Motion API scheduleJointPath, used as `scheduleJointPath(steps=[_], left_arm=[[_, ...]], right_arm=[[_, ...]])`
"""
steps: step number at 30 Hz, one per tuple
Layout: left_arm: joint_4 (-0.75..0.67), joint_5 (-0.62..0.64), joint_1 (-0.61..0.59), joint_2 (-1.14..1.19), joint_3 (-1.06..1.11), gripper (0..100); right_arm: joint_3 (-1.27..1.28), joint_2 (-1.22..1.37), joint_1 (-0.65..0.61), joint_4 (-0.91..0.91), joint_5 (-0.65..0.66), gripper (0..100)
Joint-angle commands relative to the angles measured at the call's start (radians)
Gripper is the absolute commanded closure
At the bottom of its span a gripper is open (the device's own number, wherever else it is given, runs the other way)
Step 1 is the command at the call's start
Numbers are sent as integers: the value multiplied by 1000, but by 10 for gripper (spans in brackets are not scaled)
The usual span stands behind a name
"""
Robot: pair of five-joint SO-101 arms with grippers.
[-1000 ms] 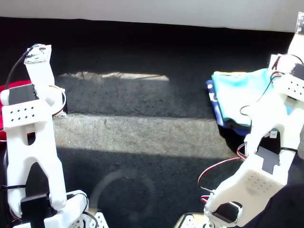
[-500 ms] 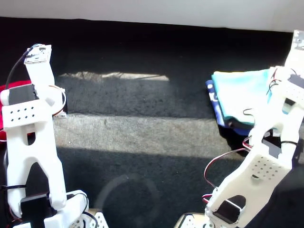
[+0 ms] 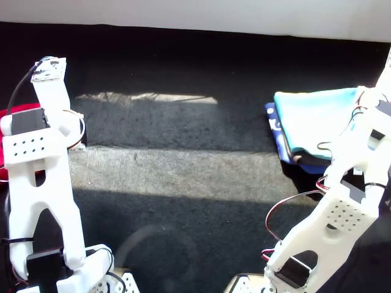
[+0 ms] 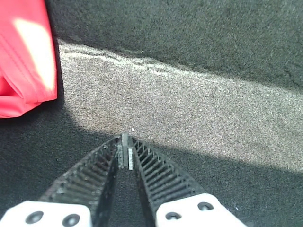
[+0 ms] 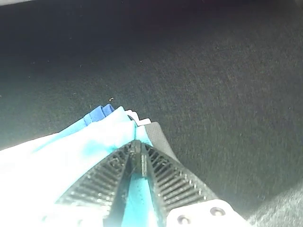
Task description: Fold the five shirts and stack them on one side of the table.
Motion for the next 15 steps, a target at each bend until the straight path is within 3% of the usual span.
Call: scheduleJointPath(steps=[1,8,15], left_arm=[[-3,-6,-8,-44,-7,987],[127,-6,-27,-45,-62,987],[153,-6,-255,-41,-197,986]], right_arm=[[-133,-113,10,91,-138,991],[-300,-239,4,364,-203,987],[-414,-315,-42,633,-201,986]])
